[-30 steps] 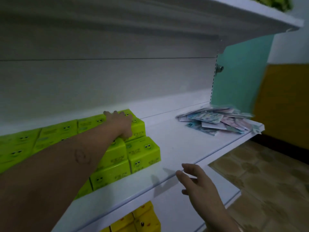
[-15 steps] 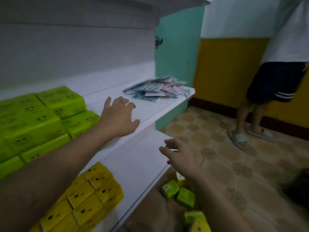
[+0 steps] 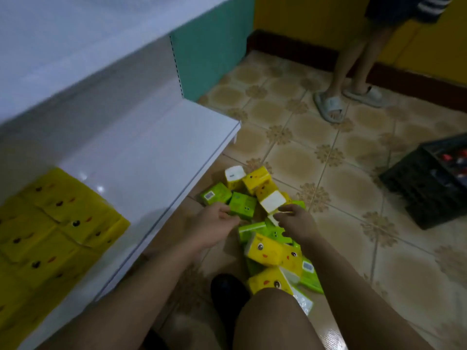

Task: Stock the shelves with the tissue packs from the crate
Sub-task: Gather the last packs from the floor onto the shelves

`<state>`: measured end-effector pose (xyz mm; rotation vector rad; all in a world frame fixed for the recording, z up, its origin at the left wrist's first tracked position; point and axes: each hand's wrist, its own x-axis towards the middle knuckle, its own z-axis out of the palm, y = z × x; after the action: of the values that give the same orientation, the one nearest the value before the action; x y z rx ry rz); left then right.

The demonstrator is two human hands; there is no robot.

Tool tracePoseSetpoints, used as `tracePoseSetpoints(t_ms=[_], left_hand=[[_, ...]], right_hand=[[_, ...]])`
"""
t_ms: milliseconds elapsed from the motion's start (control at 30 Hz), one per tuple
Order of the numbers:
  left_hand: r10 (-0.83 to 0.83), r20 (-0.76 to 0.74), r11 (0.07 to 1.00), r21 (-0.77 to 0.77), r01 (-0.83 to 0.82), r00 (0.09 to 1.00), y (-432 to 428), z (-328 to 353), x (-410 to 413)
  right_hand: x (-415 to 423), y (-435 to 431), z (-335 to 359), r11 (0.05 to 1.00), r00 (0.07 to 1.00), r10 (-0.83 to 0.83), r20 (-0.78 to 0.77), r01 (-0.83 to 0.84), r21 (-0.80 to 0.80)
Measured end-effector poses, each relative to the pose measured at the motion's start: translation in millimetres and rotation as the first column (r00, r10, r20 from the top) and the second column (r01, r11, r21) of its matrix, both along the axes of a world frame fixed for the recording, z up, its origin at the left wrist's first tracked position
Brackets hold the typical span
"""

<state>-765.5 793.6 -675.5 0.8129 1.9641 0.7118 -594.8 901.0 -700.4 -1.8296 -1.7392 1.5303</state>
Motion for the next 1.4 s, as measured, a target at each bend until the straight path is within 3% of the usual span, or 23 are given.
tracePoseSetpoints(t_ms=[67,167,300,367,500,700,767,833,900,967,1067,1167,1267,1400], left_hand=[[0.047,0.070,0.998,-0.054,-0.043,0.996,5.1,-45.5,4.3],[0.067,0.175,0.983,-0.181,-0.034,0.982,12.9,-103.8,9.2],[0.138,0.268,0.958,-0.280,-0.060,0.954,17.5,-157.1,6.4],[0.192,0.303,0.947,-0.307,-0.096,0.933,16.3,-174.1,-0.3],[0.243,0.315,0.932,-0.337,-0.131,0.917,8.3,-199.0,-19.2],[0.169,0.314,0.952,-0.299,-0.072,0.934,0.2,-201.0,-20.4],[0.000,0.194,0.964,-0.260,0.051,0.981,-2.6,-186.7,-23.4],[-0.222,-0.029,0.962,-0.167,0.215,0.975,-4.5,-169.2,-31.8],[-0.429,-0.288,0.902,-0.094,0.420,0.856,-2.7,-150.9,-43.7],[-0.523,-0.521,0.823,-0.104,0.558,0.674,1.1,-134.6,-59.6],[-0.506,-0.727,0.780,-0.154,0.607,0.465,2.9,-107.5,-93.1],[-0.427,-0.827,0.817,-0.180,0.548,0.366,-6.0,-80.3,-138.5],[-0.346,-0.863,0.886,-0.171,0.432,0.369,-19.8,-68.0,-184.5],[-0.200,-0.793,0.974,-0.099,0.201,0.575,-23.4,-71.7,-242.5]], right_hand=[[6.6,3.8,-51.8,0.995,0.979,0.103,0.174,-0.100,-0.025],[10.9,2.9,-125.4,0.960,0.859,0.272,0.433,-0.272,-0.065],[6.3,4.8,-198.2,0.921,0.717,0.359,0.597,-0.376,-0.103],[4.4,9.7,-224.0,0.932,0.730,0.350,0.588,-0.335,-0.138],[6.3,21.6,-251.9,0.962,0.863,0.245,0.441,-0.159,-0.223],[10.8,25.5,-239.3,0.962,0.890,0.235,0.392,-0.156,-0.223],[9.1,26.8,-218.4,0.963,0.888,0.252,0.385,-0.193,-0.186],[-2.0,29.9,-189.0,0.960,0.896,0.273,0.350,-0.233,-0.154],[-24.8,32.1,-155.5,0.958,0.934,0.271,0.233,-0.239,-0.156],[-58.5,32.7,-123.4,0.956,0.966,0.252,0.055,-0.240,-0.169],[-124.1,30.2,-81.6,0.923,0.942,0.306,-0.139,-0.329,-0.199],[-190.3,20.2,-50.7,0.896,0.904,0.352,-0.241,-0.400,-0.194],[-242.7,12.3,-30.1,0.879,0.874,0.367,-0.319,-0.439,-0.188],[-290.2,16.8,-30.5,0.911,0.878,0.333,-0.343,-0.394,-0.124]])
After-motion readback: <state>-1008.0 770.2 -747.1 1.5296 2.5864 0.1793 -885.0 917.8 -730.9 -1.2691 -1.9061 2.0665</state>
